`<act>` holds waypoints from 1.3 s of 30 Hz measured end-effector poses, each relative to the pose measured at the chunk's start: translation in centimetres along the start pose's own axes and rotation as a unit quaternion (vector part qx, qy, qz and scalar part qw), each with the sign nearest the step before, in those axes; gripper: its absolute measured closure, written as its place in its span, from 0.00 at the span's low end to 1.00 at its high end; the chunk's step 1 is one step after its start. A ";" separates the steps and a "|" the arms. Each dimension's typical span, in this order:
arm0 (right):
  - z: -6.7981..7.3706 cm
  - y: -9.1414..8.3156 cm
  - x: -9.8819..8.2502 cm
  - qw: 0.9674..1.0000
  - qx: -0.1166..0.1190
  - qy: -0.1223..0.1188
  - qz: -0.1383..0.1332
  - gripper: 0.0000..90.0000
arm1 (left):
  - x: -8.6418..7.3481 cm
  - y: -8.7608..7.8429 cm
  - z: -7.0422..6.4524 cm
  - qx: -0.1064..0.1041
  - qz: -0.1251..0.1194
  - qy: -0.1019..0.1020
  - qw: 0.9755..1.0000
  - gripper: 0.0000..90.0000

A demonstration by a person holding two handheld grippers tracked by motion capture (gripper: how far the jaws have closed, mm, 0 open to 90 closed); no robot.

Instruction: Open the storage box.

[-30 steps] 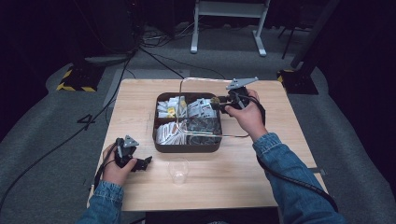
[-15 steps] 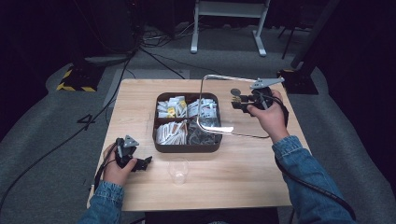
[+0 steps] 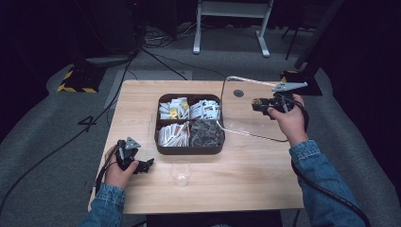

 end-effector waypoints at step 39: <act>-8.6 3.1 -11.4 0.990 -0.081 0.098 0.063 0.65 | 0.0 0.0 0.0 -0.001 0.001 0.000 1.000 0.00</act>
Point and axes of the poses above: each handheld gripper's, and its own axes: y roughly forward along the jaws, x roughly out of its top, z roughly to its left, the point moved 9 cm from there along y, roughly forward along the jaws
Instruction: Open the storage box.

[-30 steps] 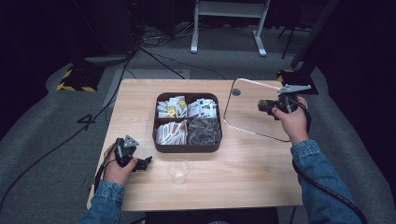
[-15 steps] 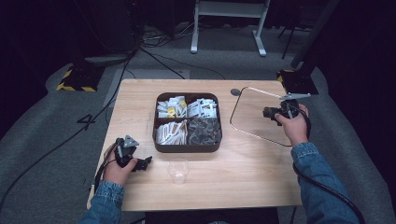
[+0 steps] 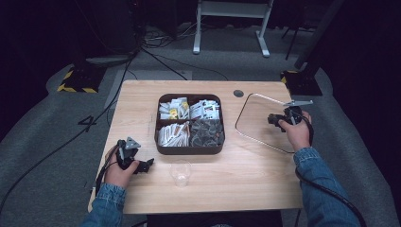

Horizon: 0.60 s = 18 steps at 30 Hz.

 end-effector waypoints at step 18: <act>-0.7 1.5 -2.5 1.000 -0.008 0.017 0.015 0.65 | 0.0 0.0 0.0 0.000 0.000 0.000 1.000 0.00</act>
Point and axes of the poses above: each handheld gripper's, and its own axes: y roughly forward along the jaws, x roughly out of its top, z roughly to its left, the point moved 9 cm from there along y, roughly forward along the jaws
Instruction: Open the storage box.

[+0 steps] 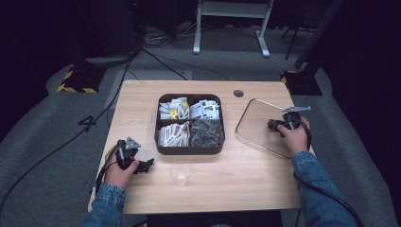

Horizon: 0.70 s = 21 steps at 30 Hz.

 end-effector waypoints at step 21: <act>0.2 0.0 0.2 1.000 -0.004 0.009 -0.018 0.58 | 0.0 0.0 0.0 0.001 -0.001 0.001 1.000 0.00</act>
Point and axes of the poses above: each handheld gripper's, and its own axes: y roughly forward along the jaws, x roughly out of its top, z roughly to its left, the point moved 9 cm from there along y, roughly forward along the jaws
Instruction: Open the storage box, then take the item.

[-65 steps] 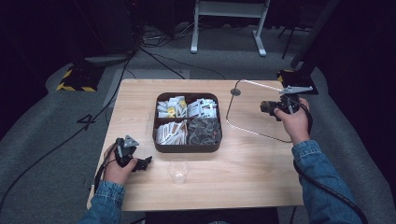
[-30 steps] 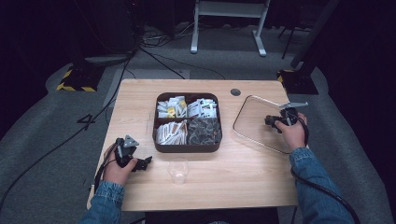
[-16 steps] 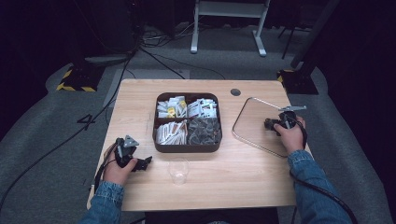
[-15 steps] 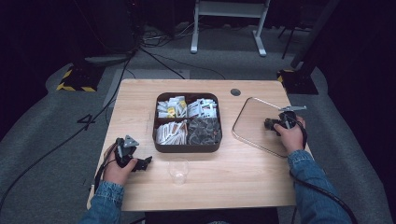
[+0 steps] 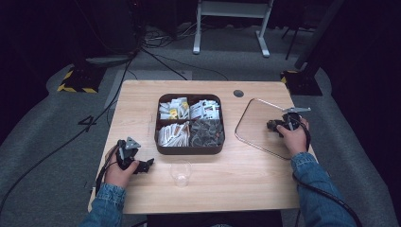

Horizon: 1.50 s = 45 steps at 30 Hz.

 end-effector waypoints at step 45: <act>17.8 -3.4 8.3 0.981 0.145 -0.116 -0.050 0.53 | 0.1 0.1 -0.2 -0.002 -0.001 0.003 1.000 0.00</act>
Point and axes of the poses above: each handheld gripper's, and its own axes: y roughly forward along the jaws, x roughly out of its top, z roughly to its left, the point moved 9 cm from there along y, roughly forward along the jaws
